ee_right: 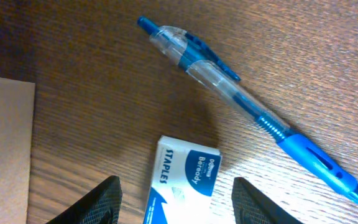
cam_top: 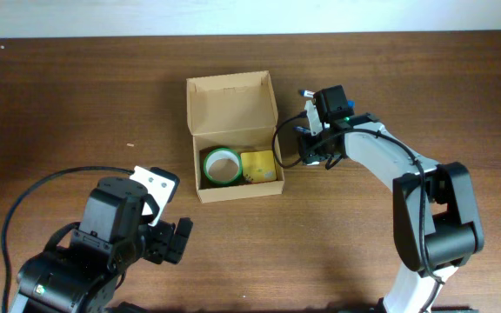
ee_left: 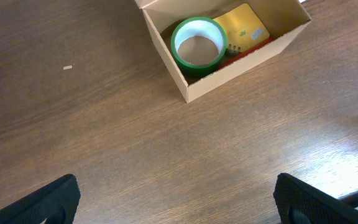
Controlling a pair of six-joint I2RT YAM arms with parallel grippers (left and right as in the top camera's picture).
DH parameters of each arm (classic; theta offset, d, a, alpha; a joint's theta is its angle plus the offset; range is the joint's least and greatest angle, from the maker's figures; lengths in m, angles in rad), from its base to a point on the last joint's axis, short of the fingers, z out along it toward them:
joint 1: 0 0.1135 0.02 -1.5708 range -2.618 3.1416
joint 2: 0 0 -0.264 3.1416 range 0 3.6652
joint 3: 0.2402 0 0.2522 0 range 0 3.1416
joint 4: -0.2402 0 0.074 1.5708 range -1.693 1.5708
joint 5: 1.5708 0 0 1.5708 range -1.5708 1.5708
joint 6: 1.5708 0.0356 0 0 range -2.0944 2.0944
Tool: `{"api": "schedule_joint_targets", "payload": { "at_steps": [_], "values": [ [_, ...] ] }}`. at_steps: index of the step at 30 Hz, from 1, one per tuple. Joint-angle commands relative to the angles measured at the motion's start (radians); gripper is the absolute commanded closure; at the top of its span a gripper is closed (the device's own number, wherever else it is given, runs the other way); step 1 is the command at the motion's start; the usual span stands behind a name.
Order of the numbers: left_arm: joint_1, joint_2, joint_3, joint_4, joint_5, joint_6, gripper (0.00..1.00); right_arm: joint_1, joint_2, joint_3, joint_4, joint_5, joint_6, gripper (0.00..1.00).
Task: Pack container
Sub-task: 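Lower the right gripper and grasp the small blue-white staples box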
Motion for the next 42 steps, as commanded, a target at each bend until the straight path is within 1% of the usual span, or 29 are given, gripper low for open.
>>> {"api": "schedule_joint_targets", "payload": {
  "at_steps": [1,16,17,18,26,29,30,32,36,42],
  "values": [
    [0.003,-0.003,0.016,0.002,0.007,0.019,0.0,0.007,0.011,-0.009,0.008,0.037,-0.002,0.42],
    [0.003,-0.003,0.016,0.002,0.007,0.019,0.0,0.007,0.048,-0.009,0.019,0.036,-0.002,0.44],
    [0.003,-0.003,0.016,0.002,0.007,0.019,0.0,0.007,0.052,-0.009,0.019,0.036,-0.002,0.48],
    [0.003,-0.003,0.016,0.002,0.008,0.019,0.0,0.007,0.055,-0.009,0.019,0.036,-0.002,0.49],
    [0.003,-0.003,0.016,0.002,0.007,0.019,0.0,0.007,0.068,-0.009,0.019,0.036,-0.003,0.5],
    [0.003,-0.003,0.016,0.002,0.008,0.019,0.01,0.007,0.068,-0.009,0.019,0.036,-0.002,0.57],
    [0.003,-0.003,0.016,0.002,0.007,0.019,0.0,0.007,0.068,-0.009,0.019,0.036,-0.002,0.58],
    [0.003,-0.003,0.016,0.002,0.008,0.019,0.01,0.007,0.068,-0.009,0.018,0.036,-0.002,0.65],
    [0.003,-0.003,0.016,0.002,0.007,0.019,0.01,0.007,0.068,-0.009,0.007,0.036,0.001,0.7],
    [0.003,-0.003,0.016,0.002,0.007,0.019,0.0,0.007,0.062,-0.002,-0.029,0.033,0.029,0.71]
  ]
}}
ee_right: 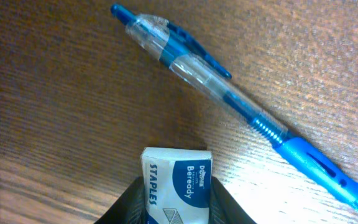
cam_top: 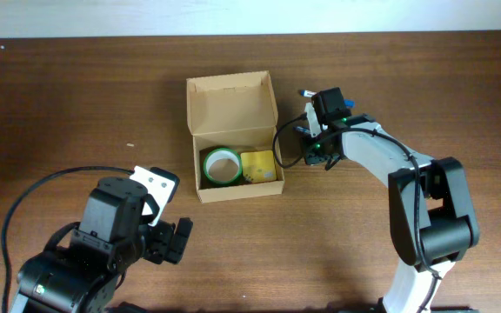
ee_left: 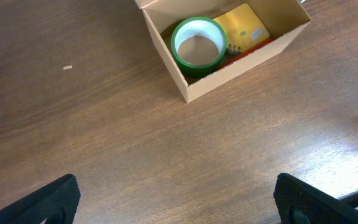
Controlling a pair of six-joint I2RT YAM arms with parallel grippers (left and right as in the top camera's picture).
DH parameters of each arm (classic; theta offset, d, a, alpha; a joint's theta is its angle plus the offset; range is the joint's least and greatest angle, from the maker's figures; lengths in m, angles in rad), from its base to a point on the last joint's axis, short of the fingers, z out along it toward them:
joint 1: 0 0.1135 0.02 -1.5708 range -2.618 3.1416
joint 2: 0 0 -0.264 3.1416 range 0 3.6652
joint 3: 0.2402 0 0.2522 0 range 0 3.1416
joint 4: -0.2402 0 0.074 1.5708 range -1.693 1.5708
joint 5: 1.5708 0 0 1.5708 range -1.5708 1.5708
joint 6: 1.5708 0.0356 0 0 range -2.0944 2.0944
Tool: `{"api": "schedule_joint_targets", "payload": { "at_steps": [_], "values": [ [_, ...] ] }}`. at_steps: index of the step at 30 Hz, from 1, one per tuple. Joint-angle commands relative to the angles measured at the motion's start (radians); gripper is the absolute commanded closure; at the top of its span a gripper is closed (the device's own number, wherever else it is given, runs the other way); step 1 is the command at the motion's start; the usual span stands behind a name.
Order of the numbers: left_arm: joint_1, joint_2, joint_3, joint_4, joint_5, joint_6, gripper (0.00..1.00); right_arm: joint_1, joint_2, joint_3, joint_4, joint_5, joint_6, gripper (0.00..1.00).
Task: Pack container
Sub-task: 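Lower the right gripper and grasp the small blue-white staples box, then carry the staples box over the box and drop it into the tape roll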
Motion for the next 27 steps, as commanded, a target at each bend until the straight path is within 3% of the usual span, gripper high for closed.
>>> {"api": "schedule_joint_targets", "payload": {
  "at_steps": [1,8,18,27],
  "values": [
    [0.003,-0.003,0.016,0.002,0.008,0.019,0.0,0.006,0.022,0.006,-0.042,0.001,0.034,0.71],
    [0.003,-0.003,0.016,0.002,0.008,0.019,0.0,0.006,-0.005,0.145,-0.196,0.001,0.036,0.71],
    [0.003,-0.003,0.016,0.002,0.008,0.019,0.0,0.006,-0.056,0.503,-0.463,0.0,0.036,0.71],
    [0.003,-0.003,0.016,0.002,0.008,0.019,0.0,0.112,-0.094,0.673,-0.553,-0.03,0.071,0.71]
  ]
}}
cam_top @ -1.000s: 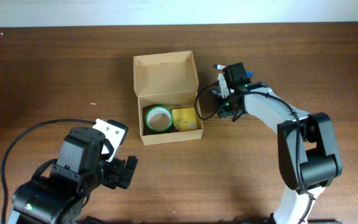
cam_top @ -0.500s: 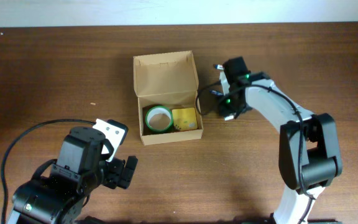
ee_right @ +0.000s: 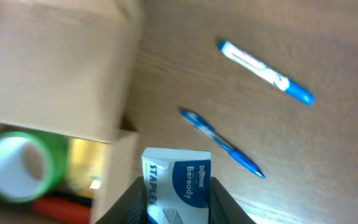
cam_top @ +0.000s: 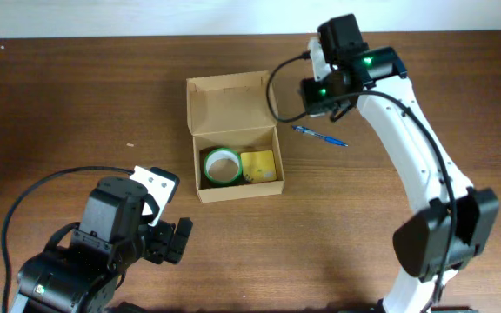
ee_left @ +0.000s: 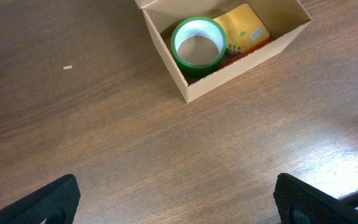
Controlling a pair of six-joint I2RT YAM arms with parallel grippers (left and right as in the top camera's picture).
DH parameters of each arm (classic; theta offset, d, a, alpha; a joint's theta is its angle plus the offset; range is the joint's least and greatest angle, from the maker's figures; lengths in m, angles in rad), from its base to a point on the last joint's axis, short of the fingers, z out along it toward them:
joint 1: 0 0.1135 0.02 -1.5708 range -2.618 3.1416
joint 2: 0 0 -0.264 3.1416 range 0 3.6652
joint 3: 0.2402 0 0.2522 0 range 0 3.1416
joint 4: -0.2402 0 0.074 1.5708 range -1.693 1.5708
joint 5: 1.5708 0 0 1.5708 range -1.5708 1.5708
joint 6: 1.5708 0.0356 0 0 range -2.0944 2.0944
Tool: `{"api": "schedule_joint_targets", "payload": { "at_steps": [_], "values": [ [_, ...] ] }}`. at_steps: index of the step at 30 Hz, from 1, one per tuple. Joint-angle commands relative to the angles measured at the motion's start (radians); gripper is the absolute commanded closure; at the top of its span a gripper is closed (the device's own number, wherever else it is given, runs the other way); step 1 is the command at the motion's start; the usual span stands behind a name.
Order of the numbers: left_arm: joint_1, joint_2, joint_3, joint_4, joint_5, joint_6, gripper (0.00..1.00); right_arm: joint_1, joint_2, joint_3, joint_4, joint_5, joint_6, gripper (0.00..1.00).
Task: Pack container
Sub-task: 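Carry the staples box over the box and drop it into the tape roll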
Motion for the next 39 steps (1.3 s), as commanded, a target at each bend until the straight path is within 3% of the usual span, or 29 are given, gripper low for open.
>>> {"api": "schedule_joint_targets", "payload": {
  "at_steps": [1,16,39],
  "values": [
    [0.003,-0.003,0.016,0.002,0.008,0.019,0.0,0.087,-0.028,0.026,-0.001,-0.029,0.063,0.71],
    [0.003,-0.003,0.016,0.002,0.008,0.019,0.0,0.371,0.095,0.02,0.095,-0.02,0.117,0.71],
    [0.003,-0.003,0.016,0.002,0.008,0.019,0.0,0.39,0.291,0.011,0.095,-0.037,0.143,0.71]
  ]
}}
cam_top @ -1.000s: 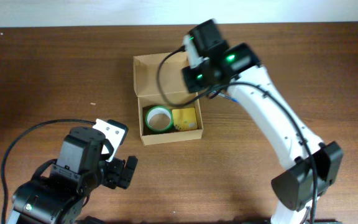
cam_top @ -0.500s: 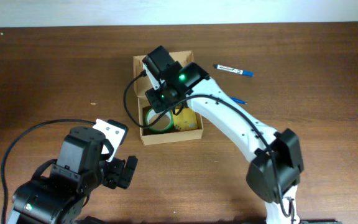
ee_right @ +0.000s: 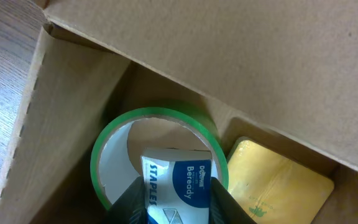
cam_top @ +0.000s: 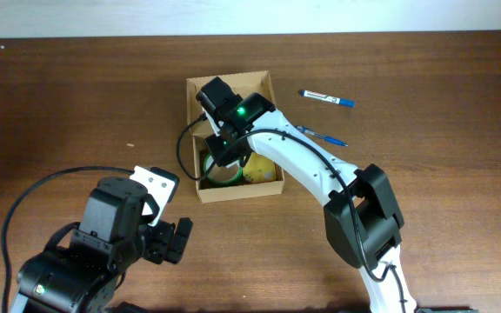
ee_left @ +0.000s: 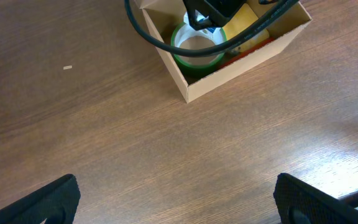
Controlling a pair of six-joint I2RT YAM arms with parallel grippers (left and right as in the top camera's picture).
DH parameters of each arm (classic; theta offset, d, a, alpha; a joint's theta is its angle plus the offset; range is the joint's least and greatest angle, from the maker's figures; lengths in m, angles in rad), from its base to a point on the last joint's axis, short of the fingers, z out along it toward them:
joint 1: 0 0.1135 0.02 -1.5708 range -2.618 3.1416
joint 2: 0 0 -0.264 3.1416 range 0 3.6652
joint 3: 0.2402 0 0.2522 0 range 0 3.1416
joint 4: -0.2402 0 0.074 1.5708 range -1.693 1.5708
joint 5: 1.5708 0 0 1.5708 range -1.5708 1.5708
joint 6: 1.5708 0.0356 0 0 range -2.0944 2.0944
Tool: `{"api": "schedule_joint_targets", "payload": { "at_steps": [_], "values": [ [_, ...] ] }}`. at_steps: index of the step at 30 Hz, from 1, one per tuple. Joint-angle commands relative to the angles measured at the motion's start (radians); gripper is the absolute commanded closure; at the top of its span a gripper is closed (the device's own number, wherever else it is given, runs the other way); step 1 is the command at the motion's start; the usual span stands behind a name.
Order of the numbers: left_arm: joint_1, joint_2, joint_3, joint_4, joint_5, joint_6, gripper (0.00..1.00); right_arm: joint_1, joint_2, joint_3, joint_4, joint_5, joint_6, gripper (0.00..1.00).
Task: Pack container
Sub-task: 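Carry the staples box over the box and drop it into the tape roll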
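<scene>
An open cardboard box point(cam_top: 230, 93) sits mid-table with a green tape roll point(ee_right: 114, 146) and a yellow pad point(ee_right: 278, 180) inside. My right gripper point(ee_right: 176, 208) is shut on a blue-and-white staples box point(ee_right: 178, 180), held just above the tape roll's hole inside the cardboard box. In the overhead view the right gripper point(cam_top: 227, 149) covers the roll. My left gripper point(ee_left: 178, 199) hangs open over bare table in front of the cardboard box point(ee_left: 241, 59), its fingers point(ee_left: 51, 199) far apart with nothing between them.
A blue-capped white marker point(cam_top: 326, 96) and a blue pen point(cam_top: 323, 136) lie on the table to the right of the box. A small white scrap point(cam_top: 130, 145) lies to the box's left. The left arm's base fills the near left corner.
My right gripper has moved with the staples box from above the table by the box's right flap to inside the box, over the green tape roll. The left arm is unchanged.
My right gripper stood open over the staples box beside the blue pen, right of the cardboard box. It then was shut on the staples box on the table, later held it high near the box's right side, and now holds it over the tape roll.
</scene>
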Motion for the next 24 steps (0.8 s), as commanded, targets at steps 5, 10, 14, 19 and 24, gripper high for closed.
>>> {"api": "schedule_joint_targets", "payload": {
  "at_steps": [5,10,14,19,24],
  "values": [
    [0.003,-0.003,0.016,0.002,0.007,0.019,0.0,0.005,0.014,-0.016,0.001,-0.027,0.016,0.71],
    [0.003,-0.003,0.016,0.002,0.007,0.019,0.01,0.005,0.014,-0.03,0.006,-0.028,0.016,0.71],
    [0.003,-0.003,0.016,0.002,0.008,0.019,0.0,0.005,0.014,-0.031,0.005,-0.028,0.016,0.53],
    [0.003,-0.003,0.016,0.002,0.007,0.019,0.0,0.005,0.013,-0.031,0.001,-0.041,0.016,0.51],
    [0.003,-0.003,0.016,0.002,0.007,0.019,0.0,0.003,-0.005,-0.012,-0.026,-0.054,0.016,0.51]
  ]
}}
